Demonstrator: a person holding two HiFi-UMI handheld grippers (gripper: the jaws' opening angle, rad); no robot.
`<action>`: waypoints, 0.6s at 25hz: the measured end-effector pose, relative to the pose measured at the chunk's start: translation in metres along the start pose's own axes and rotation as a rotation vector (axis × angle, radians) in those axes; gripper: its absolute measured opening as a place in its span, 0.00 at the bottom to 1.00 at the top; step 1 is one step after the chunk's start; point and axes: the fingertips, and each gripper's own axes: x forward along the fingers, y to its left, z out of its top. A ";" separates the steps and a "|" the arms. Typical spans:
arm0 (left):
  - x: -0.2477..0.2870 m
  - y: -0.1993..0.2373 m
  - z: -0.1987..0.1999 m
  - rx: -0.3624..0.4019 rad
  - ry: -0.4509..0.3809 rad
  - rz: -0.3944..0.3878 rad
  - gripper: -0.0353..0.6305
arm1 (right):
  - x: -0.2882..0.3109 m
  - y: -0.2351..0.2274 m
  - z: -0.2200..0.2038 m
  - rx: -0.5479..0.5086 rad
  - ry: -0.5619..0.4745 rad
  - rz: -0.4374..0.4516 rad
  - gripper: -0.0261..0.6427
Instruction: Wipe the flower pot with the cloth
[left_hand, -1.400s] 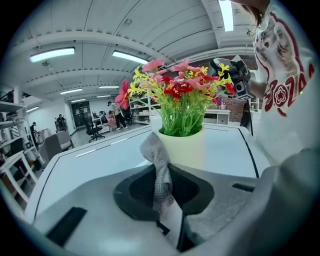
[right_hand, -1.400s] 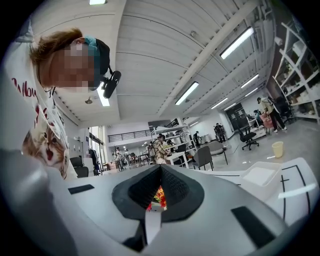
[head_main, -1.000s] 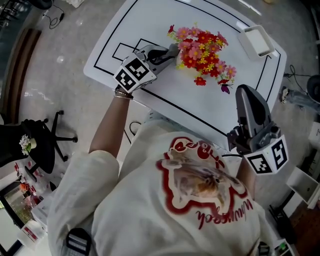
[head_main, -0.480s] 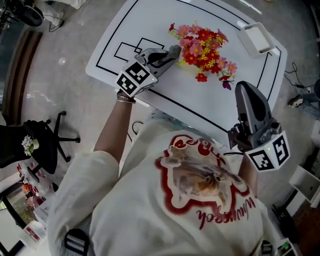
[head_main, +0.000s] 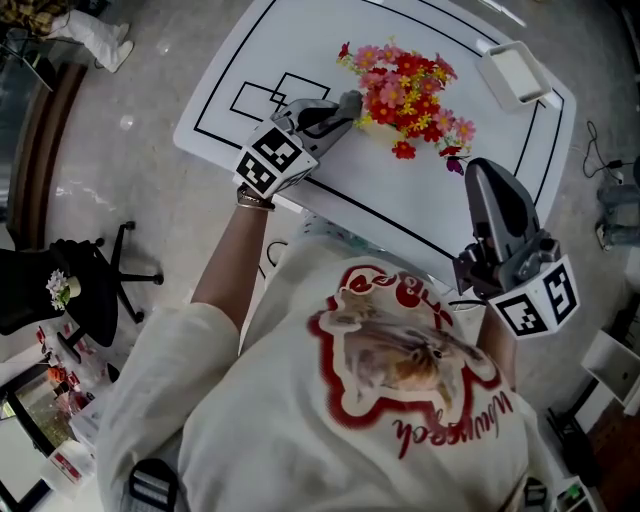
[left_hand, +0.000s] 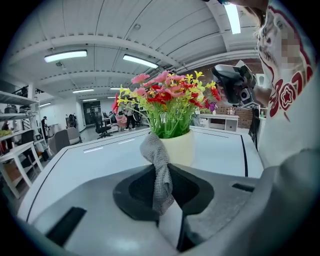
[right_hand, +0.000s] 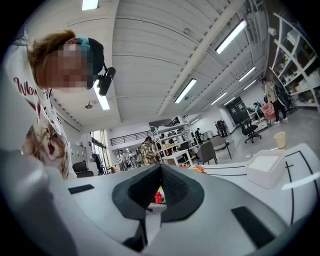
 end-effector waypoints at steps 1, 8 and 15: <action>0.000 -0.002 0.001 -0.003 -0.004 0.002 0.13 | 0.000 0.000 0.000 0.003 0.000 0.000 0.04; -0.002 -0.010 0.003 -0.032 -0.025 0.000 0.13 | 0.000 0.001 -0.001 0.011 -0.008 0.004 0.04; 0.000 -0.015 0.003 -0.016 -0.018 -0.010 0.13 | 0.003 0.004 -0.003 0.018 -0.006 0.015 0.04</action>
